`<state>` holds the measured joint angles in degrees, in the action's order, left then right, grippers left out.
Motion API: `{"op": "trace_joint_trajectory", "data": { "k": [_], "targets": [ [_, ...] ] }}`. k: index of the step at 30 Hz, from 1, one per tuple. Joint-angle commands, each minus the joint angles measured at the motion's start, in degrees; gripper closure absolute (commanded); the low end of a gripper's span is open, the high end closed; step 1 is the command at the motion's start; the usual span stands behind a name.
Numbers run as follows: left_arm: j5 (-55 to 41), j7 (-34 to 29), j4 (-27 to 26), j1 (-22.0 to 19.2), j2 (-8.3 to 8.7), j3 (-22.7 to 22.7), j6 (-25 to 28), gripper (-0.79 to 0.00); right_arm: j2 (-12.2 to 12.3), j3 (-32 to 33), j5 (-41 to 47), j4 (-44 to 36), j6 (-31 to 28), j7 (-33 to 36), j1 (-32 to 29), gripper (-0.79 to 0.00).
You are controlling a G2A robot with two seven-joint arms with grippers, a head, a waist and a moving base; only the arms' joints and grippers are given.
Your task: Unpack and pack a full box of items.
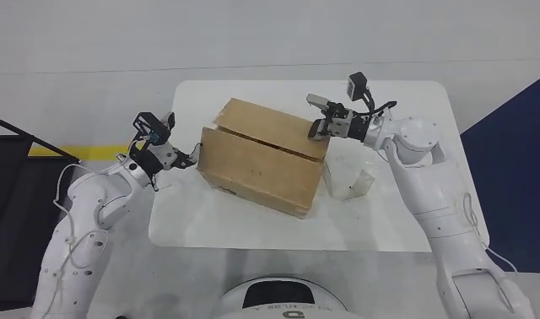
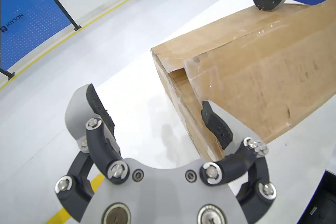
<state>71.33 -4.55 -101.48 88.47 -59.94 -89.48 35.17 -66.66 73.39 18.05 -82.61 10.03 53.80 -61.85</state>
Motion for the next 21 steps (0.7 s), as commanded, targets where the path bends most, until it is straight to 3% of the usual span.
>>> {"op": "trace_joint_trajectory", "data": {
  "k": [1,11,16,21],
  "targets": [
    [-0.8,1.1,-0.6,0.0,0.01,-0.5,-0.1,-0.785,0.1,0.1,0.2,-0.1,-0.1,-0.2,0.0,-0.785],
    [-0.8,1.7,-5.4,-0.4,0.35,-1.4,2.9,-0.785,0.3,0.4,1.1,-0.7,-1.0,-1.2,-0.2,-0.785],
    [3.9,-0.7,-4.1,-3.7,0.21,1.1,-0.4,-0.785,0.4,0.2,1.3,-0.8,-1.4,-1.5,-0.3,-0.785],
    [9.3,-1.5,-0.7,-9.4,-0.55,7.4,-5.8,-0.785,0.5,0.3,1.5,-1.3,-1.4,-1.8,-0.6,-0.785]
  ]
}}
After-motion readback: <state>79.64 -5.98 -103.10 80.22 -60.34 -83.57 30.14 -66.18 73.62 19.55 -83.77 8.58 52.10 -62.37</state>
